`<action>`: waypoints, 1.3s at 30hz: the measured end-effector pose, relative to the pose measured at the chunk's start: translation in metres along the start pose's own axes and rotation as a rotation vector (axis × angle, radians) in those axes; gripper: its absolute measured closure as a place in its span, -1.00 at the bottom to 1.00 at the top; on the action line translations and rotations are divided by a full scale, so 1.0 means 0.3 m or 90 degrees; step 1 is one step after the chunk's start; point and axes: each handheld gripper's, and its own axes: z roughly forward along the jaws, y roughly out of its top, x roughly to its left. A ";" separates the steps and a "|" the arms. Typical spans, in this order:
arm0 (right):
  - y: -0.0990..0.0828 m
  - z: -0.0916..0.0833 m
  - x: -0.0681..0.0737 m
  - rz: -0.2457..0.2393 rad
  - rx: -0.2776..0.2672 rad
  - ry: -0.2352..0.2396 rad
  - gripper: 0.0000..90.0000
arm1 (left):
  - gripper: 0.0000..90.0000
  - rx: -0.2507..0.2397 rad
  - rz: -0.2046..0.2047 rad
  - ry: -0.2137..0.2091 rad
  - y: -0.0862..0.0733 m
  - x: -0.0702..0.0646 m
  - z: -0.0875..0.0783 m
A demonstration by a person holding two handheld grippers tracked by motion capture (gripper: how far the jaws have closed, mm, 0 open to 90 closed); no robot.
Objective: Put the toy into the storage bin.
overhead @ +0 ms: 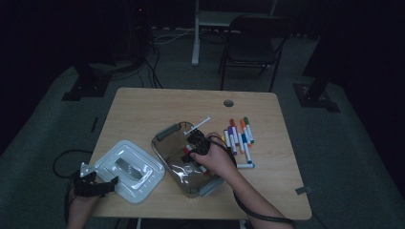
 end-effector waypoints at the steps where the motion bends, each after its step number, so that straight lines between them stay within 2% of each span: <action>1: -0.006 -0.008 0.000 -0.004 -0.007 0.001 0.23 | -0.99 0.001 0.001 0.000 0.000 0.000 0.000; 9: -0.061 -0.071 -0.017 0.007 -0.057 0.015 0.18 | -0.99 0.001 0.001 0.000 0.000 0.000 -0.001; 22: -0.172 -0.239 -0.108 0.044 -0.155 -0.013 0.16 | -0.99 0.001 -0.001 0.000 0.000 -0.001 0.000; 31: -0.267 -0.332 -0.218 0.109 -0.200 -0.052 0.16 | -0.99 0.000 -0.002 0.000 0.000 -0.002 -0.001; 39: -0.363 -0.346 -0.348 0.174 -0.205 -0.101 0.16 | -0.99 0.002 0.000 0.000 0.000 -0.001 -0.001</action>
